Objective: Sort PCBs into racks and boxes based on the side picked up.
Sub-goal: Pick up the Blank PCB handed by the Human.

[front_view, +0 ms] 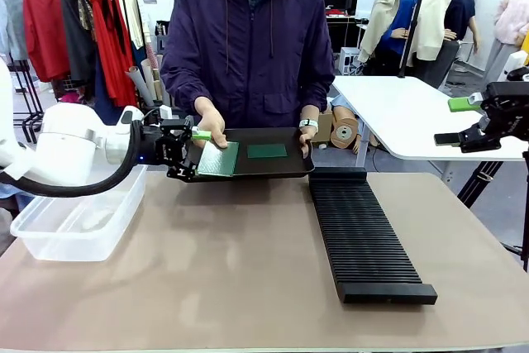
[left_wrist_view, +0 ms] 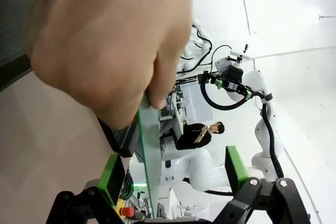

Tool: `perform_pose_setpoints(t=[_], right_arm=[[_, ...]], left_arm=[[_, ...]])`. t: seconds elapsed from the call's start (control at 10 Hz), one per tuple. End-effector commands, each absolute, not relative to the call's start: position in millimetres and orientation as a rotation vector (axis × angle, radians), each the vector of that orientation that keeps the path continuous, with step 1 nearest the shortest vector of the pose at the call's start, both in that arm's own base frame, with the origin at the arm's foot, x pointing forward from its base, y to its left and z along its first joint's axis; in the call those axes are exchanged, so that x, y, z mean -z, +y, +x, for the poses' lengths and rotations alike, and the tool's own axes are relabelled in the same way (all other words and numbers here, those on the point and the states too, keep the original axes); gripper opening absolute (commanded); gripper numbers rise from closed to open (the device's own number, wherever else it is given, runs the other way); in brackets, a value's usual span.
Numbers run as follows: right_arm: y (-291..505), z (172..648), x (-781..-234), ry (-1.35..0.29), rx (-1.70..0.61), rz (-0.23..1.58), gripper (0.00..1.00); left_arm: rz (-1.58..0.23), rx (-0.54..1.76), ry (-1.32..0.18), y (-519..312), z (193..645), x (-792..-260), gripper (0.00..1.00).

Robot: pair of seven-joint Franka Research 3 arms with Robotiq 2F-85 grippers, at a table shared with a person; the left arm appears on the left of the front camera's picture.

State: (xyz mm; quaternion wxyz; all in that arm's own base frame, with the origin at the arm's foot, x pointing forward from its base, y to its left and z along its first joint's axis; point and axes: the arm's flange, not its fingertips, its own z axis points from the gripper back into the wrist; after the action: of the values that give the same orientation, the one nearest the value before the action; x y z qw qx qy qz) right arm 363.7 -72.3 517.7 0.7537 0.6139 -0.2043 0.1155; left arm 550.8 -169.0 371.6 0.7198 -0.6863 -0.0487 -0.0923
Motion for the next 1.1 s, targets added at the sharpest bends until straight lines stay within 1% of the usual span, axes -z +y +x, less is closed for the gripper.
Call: perform_pose_setpoints(t=[0.0,0.1,0.2,0.6,0.7,1.0], right_arm=[[-72.6,363.1,-519.5,-0.453,-0.262,1.342,1.0],[-72.6,363.1,-519.5,-0.453,-0.262,1.342,1.0],[-72.6,363.1,-519.5,-0.453,-0.262,1.342,1.0],[-72.6,363.1,-519.5,-0.453,-0.262,1.342,1.0],[-72.6,363.1,-519.5,-0.453,-0.262,1.342,1.0],[-72.6,363.1,-519.5,-0.453,-0.262,1.342,1.0]], left_arm=[[-1.524,0.166,-0.106,-174.4,554.8,-371.5,1.0],[-1.521,0.17,-0.121,-173.6,555.2,-371.8,0.94],[-1.517,0.171,-0.133,-171.7,555.7,-372.5,0.8],[-1.515,0.162,-0.096,-170.6,555.9,-371.2,0.05],[-1.515,0.166,-0.091,-170.4,555.7,-371.1,0.0],[-1.511,0.174,-0.08,-170.5,555.5,-370.8,0.0]])
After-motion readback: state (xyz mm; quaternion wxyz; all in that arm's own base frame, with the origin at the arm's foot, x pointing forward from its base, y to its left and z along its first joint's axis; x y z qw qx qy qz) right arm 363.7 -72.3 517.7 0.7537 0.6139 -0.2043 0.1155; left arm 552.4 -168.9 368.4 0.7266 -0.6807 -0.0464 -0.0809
